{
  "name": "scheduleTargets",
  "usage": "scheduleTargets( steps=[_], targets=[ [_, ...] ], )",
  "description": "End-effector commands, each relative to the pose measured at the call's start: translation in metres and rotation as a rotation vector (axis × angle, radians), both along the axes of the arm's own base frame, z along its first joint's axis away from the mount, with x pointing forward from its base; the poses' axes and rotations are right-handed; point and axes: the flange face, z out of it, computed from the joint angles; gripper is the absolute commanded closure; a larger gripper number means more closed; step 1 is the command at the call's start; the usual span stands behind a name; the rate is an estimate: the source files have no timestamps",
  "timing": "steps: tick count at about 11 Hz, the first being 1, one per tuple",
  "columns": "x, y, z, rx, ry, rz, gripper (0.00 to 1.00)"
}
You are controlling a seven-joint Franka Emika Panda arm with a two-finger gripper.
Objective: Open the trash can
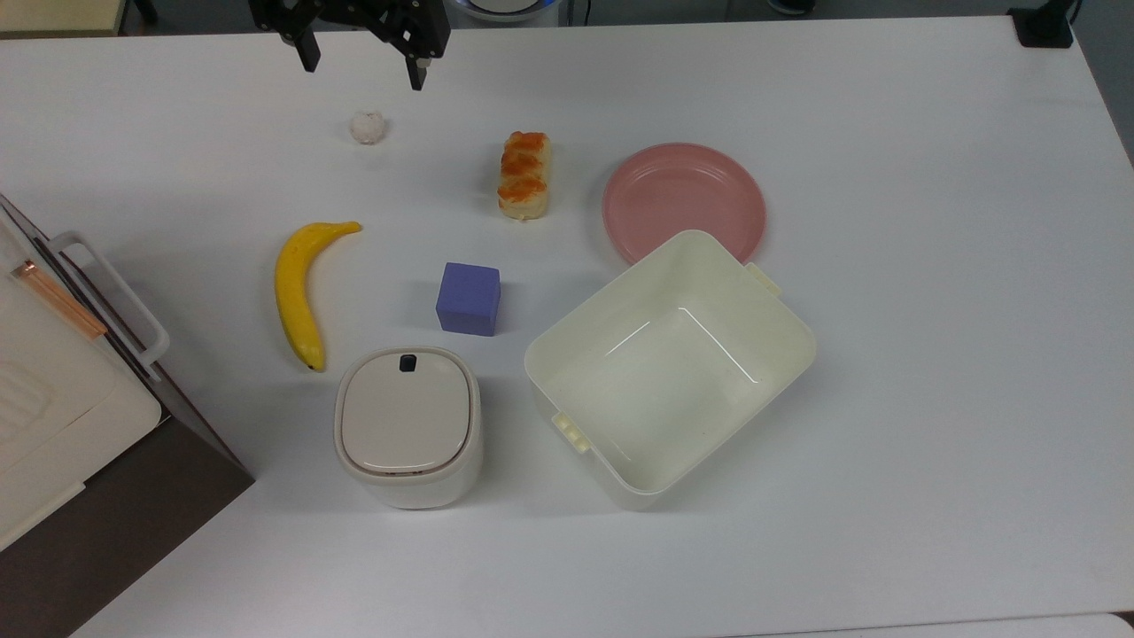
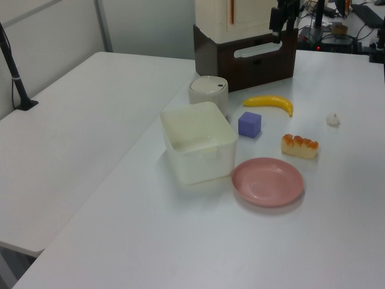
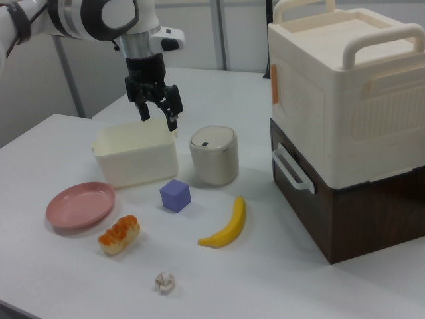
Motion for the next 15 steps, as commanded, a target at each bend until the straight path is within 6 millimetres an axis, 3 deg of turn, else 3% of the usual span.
scheduleTargets(
  steps=[1, 15],
  targets=[
    [-0.0061, -0.0012, 0.0101, -0.015, 0.012, 0.068, 0.0],
    [-0.0062, -0.0032, 0.0046, -0.057, 0.022, 0.109, 0.0]
  ],
)
